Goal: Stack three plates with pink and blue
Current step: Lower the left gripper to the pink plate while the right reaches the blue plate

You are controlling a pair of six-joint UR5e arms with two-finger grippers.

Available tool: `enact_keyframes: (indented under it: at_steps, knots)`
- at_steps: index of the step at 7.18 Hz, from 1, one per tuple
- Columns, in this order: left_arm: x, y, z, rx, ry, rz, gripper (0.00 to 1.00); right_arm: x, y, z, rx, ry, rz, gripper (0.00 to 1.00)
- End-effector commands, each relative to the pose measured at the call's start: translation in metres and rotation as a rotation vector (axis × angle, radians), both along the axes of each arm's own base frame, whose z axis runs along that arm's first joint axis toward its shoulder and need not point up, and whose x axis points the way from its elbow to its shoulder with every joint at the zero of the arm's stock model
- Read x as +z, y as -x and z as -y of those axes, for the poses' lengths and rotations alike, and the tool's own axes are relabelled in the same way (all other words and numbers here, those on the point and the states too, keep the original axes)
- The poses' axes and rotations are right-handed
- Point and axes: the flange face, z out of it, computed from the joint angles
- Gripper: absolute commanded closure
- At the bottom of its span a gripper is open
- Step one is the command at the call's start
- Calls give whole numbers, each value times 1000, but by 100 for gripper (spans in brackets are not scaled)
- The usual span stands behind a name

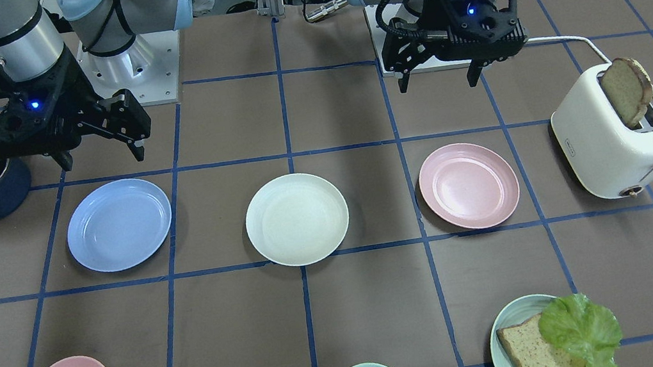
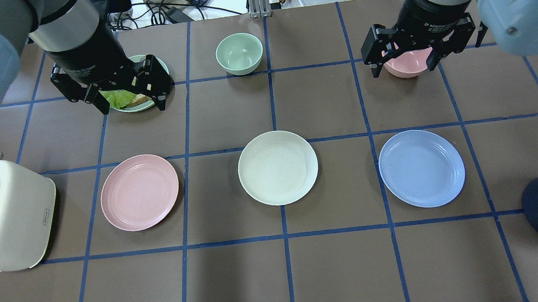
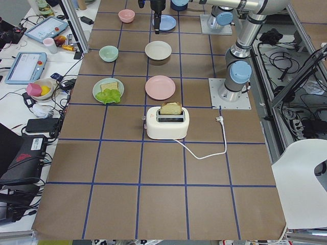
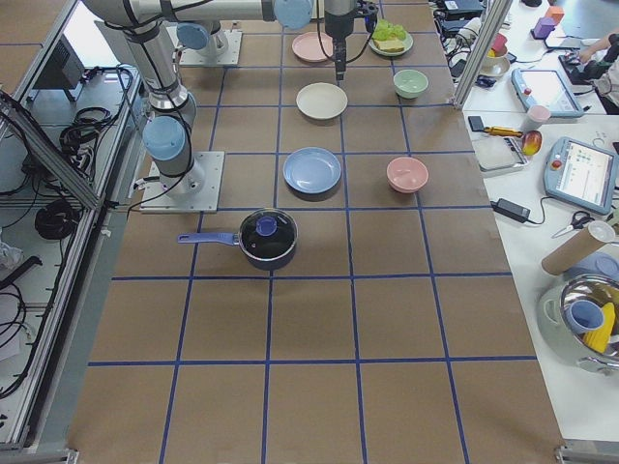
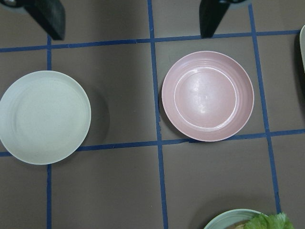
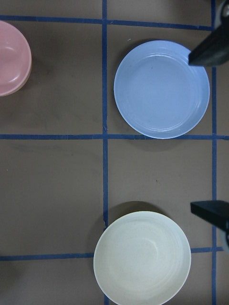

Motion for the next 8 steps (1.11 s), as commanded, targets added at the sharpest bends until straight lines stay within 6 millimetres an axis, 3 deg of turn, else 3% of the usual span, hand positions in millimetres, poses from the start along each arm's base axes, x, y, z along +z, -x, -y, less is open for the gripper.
enact_keyframes:
  at_steps: [1, 2, 3, 4, 5, 6, 7, 8]
  knots:
    - [-11, 0, 4, 11, -21, -2, 0, -45, 27, -3, -36, -80, 6, 0]
    - [-15, 1, 9, 17, -6, -5, 0, -87, 67, -4, -33, -106, 10, 0]
    - [-38, 1, 12, 46, -53, -2, 0, -125, 105, -10, -76, -98, 13, 0]
    - [-81, 0, 16, 101, -111, 9, 0, -161, 138, -15, -50, -39, 2, 0]
    - [-121, 0, 26, 95, -67, 13, 0, -195, 154, -21, -74, -39, 4, 0]
    - [-164, -1, 23, 98, -48, 15, 0, -220, 156, -23, -44, -62, 11, 0]
    - [-197, -7, 27, 97, -16, 65, 15, -227, 162, -26, -32, -75, 17, 0]
    - [-218, -15, 34, 122, -29, 136, 25, -229, 170, -27, -34, -79, 19, 0]
